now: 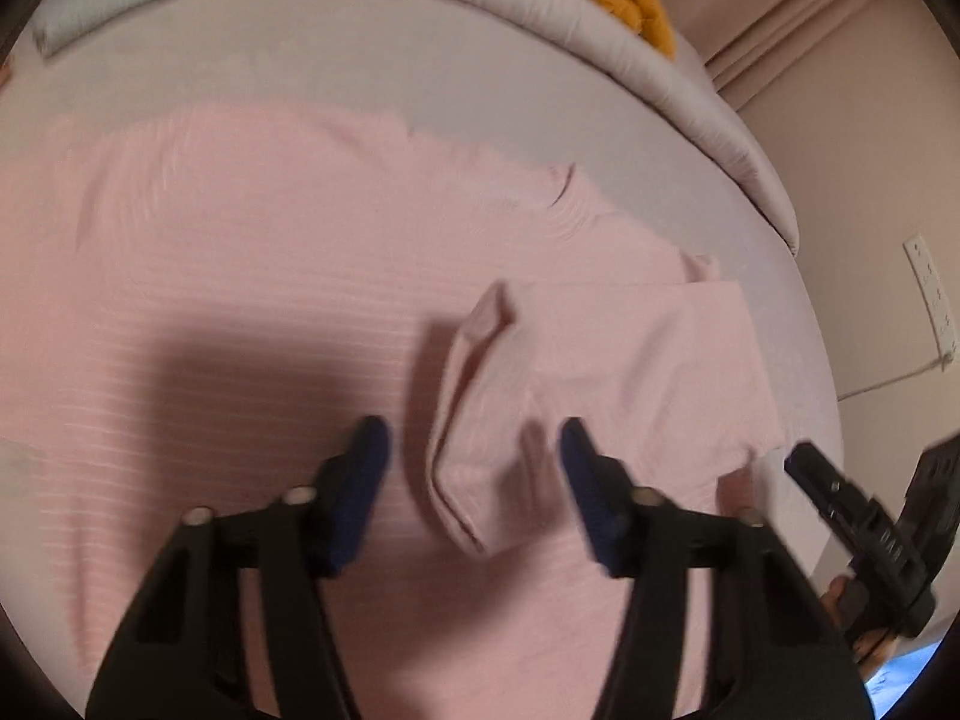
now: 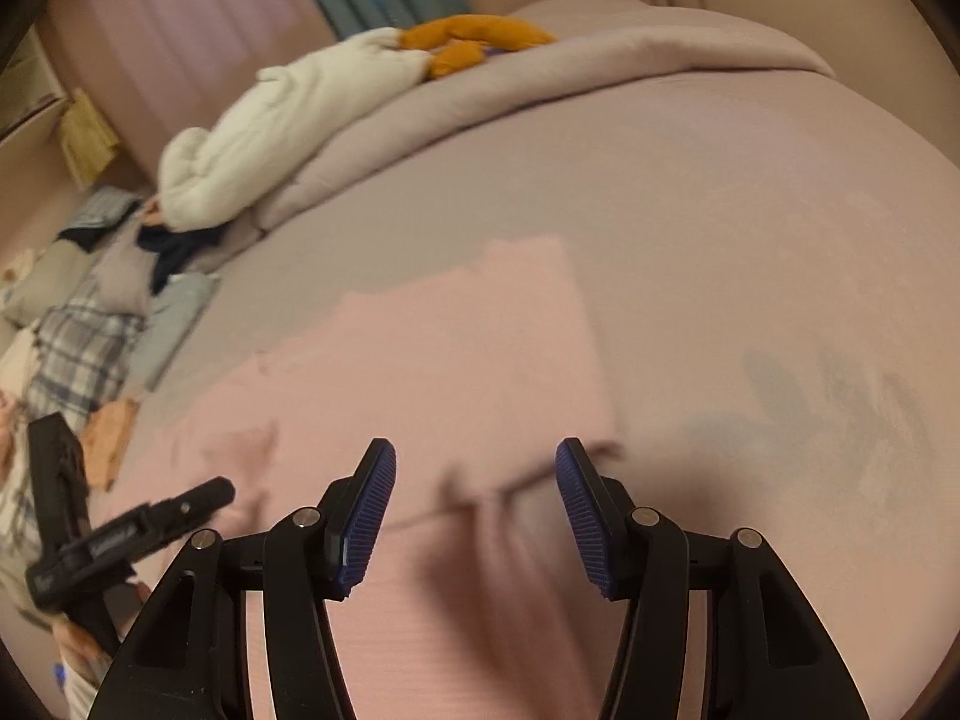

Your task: Fold small clothes

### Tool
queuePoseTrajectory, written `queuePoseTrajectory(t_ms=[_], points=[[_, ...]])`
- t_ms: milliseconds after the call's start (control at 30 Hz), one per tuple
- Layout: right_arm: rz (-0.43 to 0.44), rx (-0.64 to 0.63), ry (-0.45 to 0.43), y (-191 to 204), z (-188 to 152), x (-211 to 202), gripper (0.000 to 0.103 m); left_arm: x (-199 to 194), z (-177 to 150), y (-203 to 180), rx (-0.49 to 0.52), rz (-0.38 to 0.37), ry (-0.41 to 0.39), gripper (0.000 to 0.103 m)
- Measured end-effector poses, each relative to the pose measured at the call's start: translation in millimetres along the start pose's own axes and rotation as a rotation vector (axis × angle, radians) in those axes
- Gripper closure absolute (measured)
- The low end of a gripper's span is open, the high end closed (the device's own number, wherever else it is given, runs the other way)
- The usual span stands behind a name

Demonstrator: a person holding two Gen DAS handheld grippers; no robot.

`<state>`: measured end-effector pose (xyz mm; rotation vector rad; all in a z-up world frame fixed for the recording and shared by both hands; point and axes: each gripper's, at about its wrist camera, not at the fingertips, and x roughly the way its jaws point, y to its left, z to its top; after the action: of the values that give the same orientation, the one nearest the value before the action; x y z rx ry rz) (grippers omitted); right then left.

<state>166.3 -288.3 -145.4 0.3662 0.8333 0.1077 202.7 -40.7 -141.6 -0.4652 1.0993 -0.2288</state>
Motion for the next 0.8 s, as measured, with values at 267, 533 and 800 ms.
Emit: queuePoseTrajectory(t_ms=[267, 533, 800], points=[[-0.03, 0.059, 0.009, -19, -1, 8, 0.047, -3, -2, -8, 0.007, -0.031, 0.016, 0.099], [-0.036, 0.036, 0.011, -24, 3, 8, 0.047, -82, 24, -33, 0.064, -0.068, -0.169, 0.099], [-0.012, 0.037, 0.028, -18, 7, 17, 0.047, -137, 41, -10, 0.085, 0.04, -0.294, 0.099]])
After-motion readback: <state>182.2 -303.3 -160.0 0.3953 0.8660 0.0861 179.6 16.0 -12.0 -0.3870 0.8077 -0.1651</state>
